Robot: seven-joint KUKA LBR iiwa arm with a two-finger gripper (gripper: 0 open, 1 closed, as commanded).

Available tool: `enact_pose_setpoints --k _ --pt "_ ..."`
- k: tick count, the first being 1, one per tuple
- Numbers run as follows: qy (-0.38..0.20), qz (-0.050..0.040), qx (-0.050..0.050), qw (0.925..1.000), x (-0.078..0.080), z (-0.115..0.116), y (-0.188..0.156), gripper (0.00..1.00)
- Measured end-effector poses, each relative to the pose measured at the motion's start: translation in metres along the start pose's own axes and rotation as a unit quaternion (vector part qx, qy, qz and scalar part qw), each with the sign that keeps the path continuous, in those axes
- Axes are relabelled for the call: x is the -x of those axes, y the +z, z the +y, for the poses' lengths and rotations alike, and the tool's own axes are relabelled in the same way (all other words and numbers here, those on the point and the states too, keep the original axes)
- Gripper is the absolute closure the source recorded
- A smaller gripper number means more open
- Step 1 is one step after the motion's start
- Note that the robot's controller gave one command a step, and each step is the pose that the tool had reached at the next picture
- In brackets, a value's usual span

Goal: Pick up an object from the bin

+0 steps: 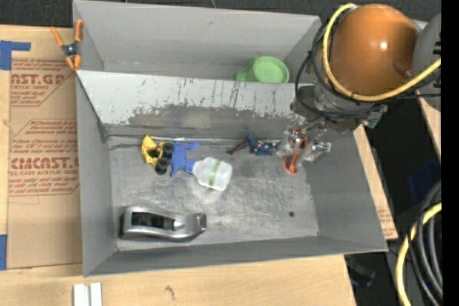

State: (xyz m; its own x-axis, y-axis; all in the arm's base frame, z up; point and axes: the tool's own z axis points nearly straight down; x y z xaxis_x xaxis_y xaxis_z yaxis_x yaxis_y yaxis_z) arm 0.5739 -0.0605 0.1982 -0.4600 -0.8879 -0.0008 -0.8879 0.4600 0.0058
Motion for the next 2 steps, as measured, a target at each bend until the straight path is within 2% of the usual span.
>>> enact_pose_setpoints --k 1,2 --pt "0.005 -0.0031 -0.008 0.9999 -0.004 -0.003 0.024 1.0" --pt "-0.076 -0.0017 -0.006 0.9971 -0.015 -0.015 -0.12 1.0"
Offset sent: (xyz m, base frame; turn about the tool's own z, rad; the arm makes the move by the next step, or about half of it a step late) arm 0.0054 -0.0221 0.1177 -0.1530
